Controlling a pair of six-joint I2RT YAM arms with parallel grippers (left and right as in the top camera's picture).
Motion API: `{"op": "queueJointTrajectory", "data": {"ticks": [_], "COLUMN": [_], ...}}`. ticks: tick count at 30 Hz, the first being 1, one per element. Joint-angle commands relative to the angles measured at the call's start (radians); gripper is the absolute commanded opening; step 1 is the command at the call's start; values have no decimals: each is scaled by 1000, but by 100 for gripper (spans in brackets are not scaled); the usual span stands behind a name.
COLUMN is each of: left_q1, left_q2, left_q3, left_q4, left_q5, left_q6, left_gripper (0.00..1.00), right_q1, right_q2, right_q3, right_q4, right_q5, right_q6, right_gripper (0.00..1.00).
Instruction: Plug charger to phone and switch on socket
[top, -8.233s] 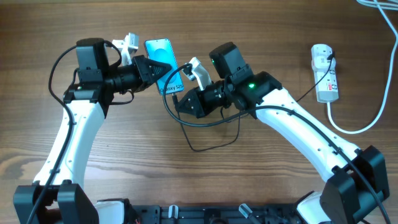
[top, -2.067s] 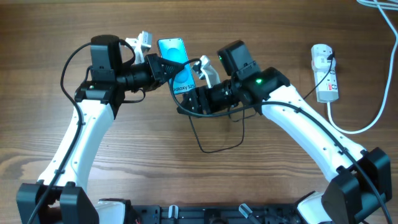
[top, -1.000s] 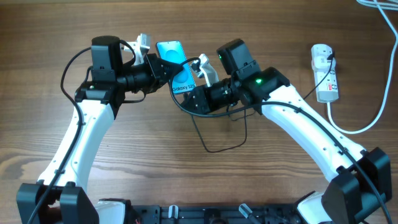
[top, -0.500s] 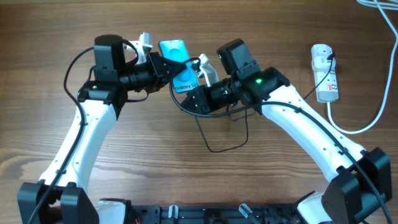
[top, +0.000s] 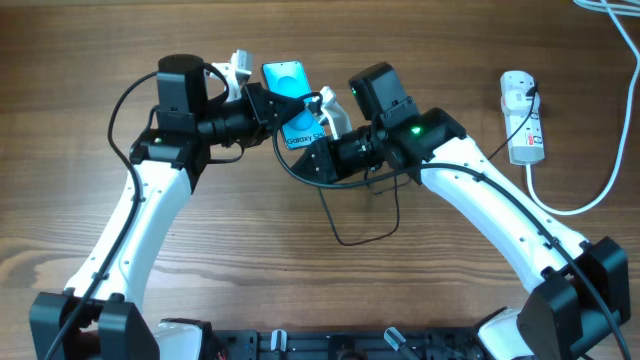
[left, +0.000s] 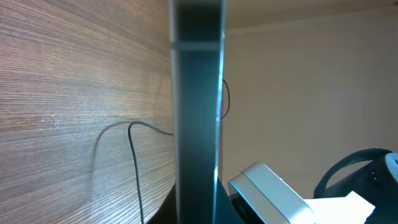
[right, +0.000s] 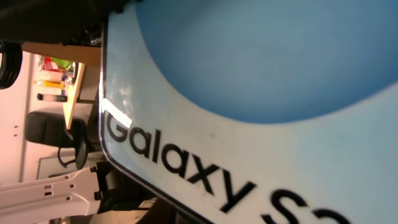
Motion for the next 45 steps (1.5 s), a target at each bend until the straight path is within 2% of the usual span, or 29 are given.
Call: {"op": "queueJointTrajectory", "data": {"ticks": [1,10,14,18,25,45], "left_q1": [-6,-6,-6,-6,-6,-6], "left_q2": [-20,-20,-20,-20,-20,-20], "left_q3": [0,0,0,0,0,0], "left_q4": [11,11,12,18,19,6], "left_q5": [-8,-11,-11,-11,-11,69], "left_q6": [-2,2,2,2,2,55], "left_gripper": [4,4,4,4,4,4], "right_q1": [1,1,1,1,1,0], "right_q2": [0,0,0,0,0,0], "right_q3": [19,19,19,19,19,19], "right_q4": [2,2,-8,-26,-29,87], "right_q5": [2,2,2,2,3,2], "right_q6": [-6,-6,-6,-6,-2,97], "right_gripper": [11,10,16,16,4,4]}}
